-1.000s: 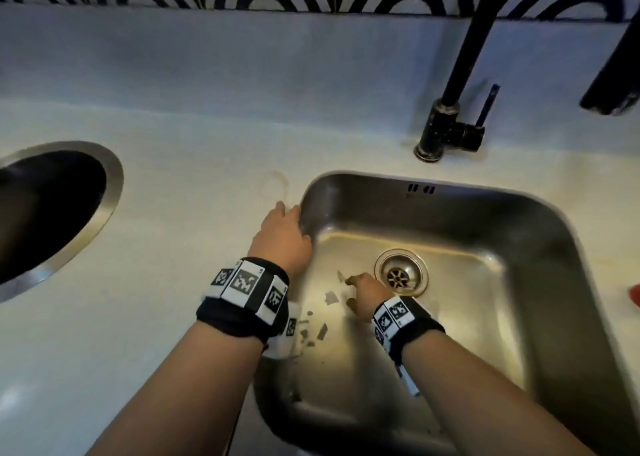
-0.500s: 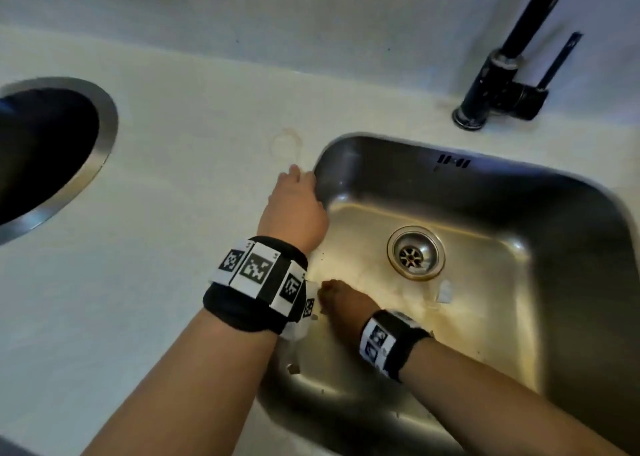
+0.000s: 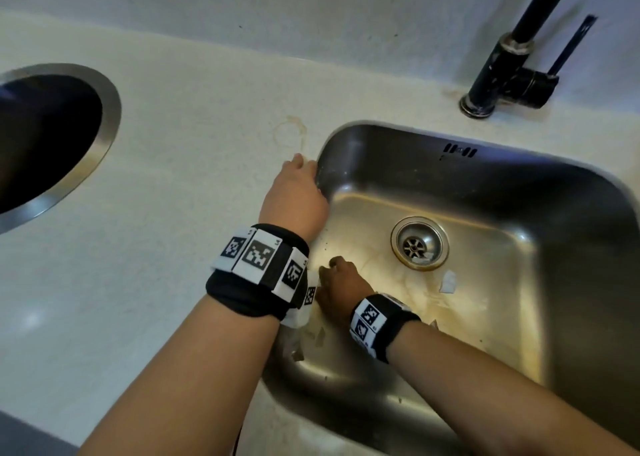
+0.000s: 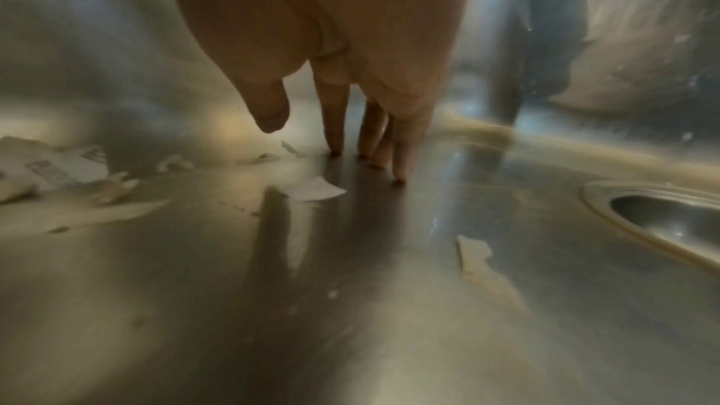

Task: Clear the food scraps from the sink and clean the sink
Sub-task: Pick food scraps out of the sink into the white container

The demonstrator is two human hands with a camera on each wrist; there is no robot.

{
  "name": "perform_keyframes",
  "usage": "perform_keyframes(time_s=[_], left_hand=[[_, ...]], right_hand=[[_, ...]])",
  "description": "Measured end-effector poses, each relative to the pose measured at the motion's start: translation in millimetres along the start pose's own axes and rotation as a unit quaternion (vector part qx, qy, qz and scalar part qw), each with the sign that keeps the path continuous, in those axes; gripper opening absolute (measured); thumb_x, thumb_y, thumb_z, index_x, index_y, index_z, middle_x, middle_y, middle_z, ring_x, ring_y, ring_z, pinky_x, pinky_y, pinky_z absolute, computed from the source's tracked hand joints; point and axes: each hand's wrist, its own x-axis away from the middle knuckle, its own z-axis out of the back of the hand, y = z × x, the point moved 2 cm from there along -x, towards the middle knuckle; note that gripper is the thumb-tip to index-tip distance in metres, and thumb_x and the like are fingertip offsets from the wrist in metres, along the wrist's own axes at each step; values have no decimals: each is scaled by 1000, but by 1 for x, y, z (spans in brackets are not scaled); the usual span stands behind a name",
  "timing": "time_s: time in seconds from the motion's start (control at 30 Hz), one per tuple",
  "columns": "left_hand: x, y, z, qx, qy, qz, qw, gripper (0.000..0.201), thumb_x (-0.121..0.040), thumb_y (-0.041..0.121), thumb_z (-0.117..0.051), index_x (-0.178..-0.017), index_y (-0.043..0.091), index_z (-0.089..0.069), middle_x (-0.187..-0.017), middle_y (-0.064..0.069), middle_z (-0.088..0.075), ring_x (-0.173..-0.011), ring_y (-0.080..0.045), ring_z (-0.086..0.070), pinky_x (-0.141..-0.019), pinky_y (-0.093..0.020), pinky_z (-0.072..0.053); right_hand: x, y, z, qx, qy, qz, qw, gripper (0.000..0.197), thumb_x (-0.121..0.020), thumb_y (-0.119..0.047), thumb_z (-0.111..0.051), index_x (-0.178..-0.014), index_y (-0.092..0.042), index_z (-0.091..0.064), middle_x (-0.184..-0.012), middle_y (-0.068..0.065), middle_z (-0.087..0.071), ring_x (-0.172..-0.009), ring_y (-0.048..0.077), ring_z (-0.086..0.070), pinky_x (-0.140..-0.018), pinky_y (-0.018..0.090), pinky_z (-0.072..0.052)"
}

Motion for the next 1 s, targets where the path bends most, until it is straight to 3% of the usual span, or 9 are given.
perform_keyframes(time_s=[0.07, 0.2, 0.3, 0.4, 0.57, 0.67, 0.8, 0.9, 1.0], left_hand=[[-1, -2, 0, 4, 9, -5, 1000, 30, -92, 10, -44, -120, 9, -56, -127, -9, -49, -119, -23, -49, -97, -30, -41], [3, -1, 2, 15, 8, 9, 1000, 40, -93, 7, -44, -132, 4, -48, -142, -11, -41, -129, -22, -40, -103, -29, -33], [4, 0, 3, 14, 5, 7, 1000, 41, -93, 9, -45, -134, 5, -46, -143, -11, -39, -129, -22, -40, -103, -29, -33], [4, -1, 3, 19, -3, 13, 1000, 42, -92, 9, -46, -134, 5, -46, -143, -10, -38, -130, -23, -39, -104, -29, -33], [6, 0, 1, 13, -4, 11, 1000, 45, -92, 10, -45, -137, 7, -42, -145, -9, -36, -130, -24, -40, -104, -29, -34], [6, 0, 2, 12, 1, 9, 1000, 45, -92, 10, -45, -137, 8, -43, -145, -8, -36, -128, -23, -42, -101, -29, -36], [6, 1, 3, 18, 9, 10, 1000, 43, -93, 11, -46, -135, 9, -45, -144, -7, -38, -126, -23, -45, -101, -29, -37], [7, 1, 2, 12, 9, 10, 1000, 44, -93, 12, -47, -136, 9, -44, -144, -7, -37, -124, -24, -47, -100, -29, -38], [7, 1, 0, 10, 6, 11, 1000, 44, -92, 12, -47, -136, 8, -44, -145, -7, -37, -125, -24, -46, -100, -30, -38]], right_hand=[[6, -12, -6, -7, -31, 34, 999, 43, -91, -39, -51, -127, -14, -52, -127, 9, -46, -118, 29, -48, -92, 37, -47], [26, -33, -30, 50, -122, 111, 985, 41, -89, -29, -60, -124, -9, -54, -122, 14, -57, -112, 34, -56, -91, 41, -48], [38, -40, -44, 96, -208, 183, 956, 34, -92, -22, -55, -124, -10, -58, -126, 15, -55, -114, 36, -52, -97, 41, -45], [41, -32, -48, 110, -251, 180, 945, 34, -94, -19, -51, -127, -10, -56, -130, 14, -53, -116, 34, -51, -98, 39, -43], [47, -5, -31, 124, -285, 113, 944, 35, -95, -24, -47, -129, -17, -53, -128, 5, -57, -117, 25, -54, -99, 35, -40], [49, 16, -4, 76, -221, 123, 964, 32, -91, -24, -58, -122, -20, -60, -123, 0, -57, -112, 21, -55, -98, 35, -45], [24, 33, 17, -3, -52, 55, 997, 52, -87, -34, -62, -135, -26, -46, -131, -3, -41, -114, 20, -51, -95, 33, -45], [12, 32, 7, 58, -65, 10, 996, 59, -81, -53, -61, -134, -32, -45, -132, -5, -38, -116, 19, -47, -91, 35, -46], [19, 24, -9, 99, -108, 47, 988, 60, -78, -56, -63, -129, -28, -49, -127, -3, -41, -111, 22, -48, -87, 38, -47]])
